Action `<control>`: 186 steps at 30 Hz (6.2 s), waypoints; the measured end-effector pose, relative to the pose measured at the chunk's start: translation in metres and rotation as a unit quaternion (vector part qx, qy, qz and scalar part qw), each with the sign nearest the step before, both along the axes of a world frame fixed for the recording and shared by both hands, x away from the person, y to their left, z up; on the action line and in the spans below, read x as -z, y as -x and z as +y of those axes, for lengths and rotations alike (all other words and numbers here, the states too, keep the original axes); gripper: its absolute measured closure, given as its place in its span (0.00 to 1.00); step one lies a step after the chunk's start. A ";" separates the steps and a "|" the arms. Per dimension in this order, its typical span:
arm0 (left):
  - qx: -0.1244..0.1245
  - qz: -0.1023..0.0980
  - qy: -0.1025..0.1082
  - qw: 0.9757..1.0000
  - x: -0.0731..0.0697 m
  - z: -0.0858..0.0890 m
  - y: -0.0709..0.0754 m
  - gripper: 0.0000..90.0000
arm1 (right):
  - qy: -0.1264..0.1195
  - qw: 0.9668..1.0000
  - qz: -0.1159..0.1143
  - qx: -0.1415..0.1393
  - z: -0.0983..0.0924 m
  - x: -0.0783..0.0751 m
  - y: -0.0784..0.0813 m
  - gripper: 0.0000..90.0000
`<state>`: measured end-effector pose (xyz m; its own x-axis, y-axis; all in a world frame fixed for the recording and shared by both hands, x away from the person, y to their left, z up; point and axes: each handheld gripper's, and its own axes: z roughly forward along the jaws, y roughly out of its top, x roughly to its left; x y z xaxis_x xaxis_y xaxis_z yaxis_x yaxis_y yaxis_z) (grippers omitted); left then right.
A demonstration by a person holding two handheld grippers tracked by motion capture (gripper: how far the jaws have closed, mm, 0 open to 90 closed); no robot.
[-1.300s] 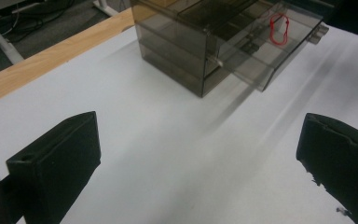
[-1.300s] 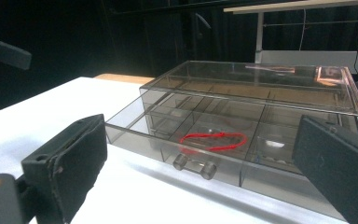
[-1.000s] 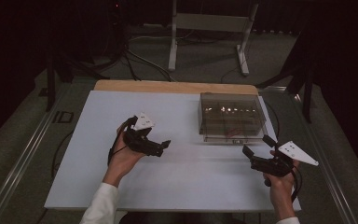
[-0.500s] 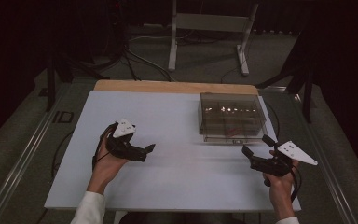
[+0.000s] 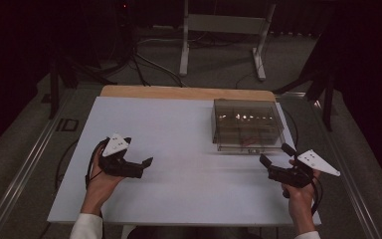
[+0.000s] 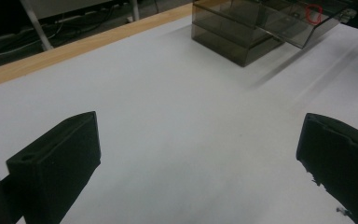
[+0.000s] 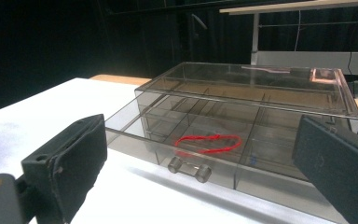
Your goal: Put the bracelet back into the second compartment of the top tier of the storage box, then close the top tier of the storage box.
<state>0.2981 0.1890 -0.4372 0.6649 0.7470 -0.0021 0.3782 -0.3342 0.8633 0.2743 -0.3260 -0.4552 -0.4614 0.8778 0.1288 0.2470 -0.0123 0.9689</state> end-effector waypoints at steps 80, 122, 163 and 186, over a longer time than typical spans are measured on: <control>-0.059 -0.020 0.046 0.997 0.017 0.035 0.014 0.01 | 0.072 0.994 0.065 0.049 0.036 0.021 -0.008 1.00; -0.062 -0.021 0.051 0.997 0.016 0.039 0.015 0.01 | 0.092 0.991 0.082 0.056 0.042 0.039 -0.015 1.00; -0.063 -0.015 0.046 0.997 0.018 0.039 0.014 0.01 | 0.073 0.991 0.089 0.066 0.045 0.035 -0.035 1.00; -0.064 -0.016 0.048 0.997 0.017 0.039 0.014 0.01 | 0.071 0.991 0.089 0.073 0.048 0.034 -0.046 1.00</control>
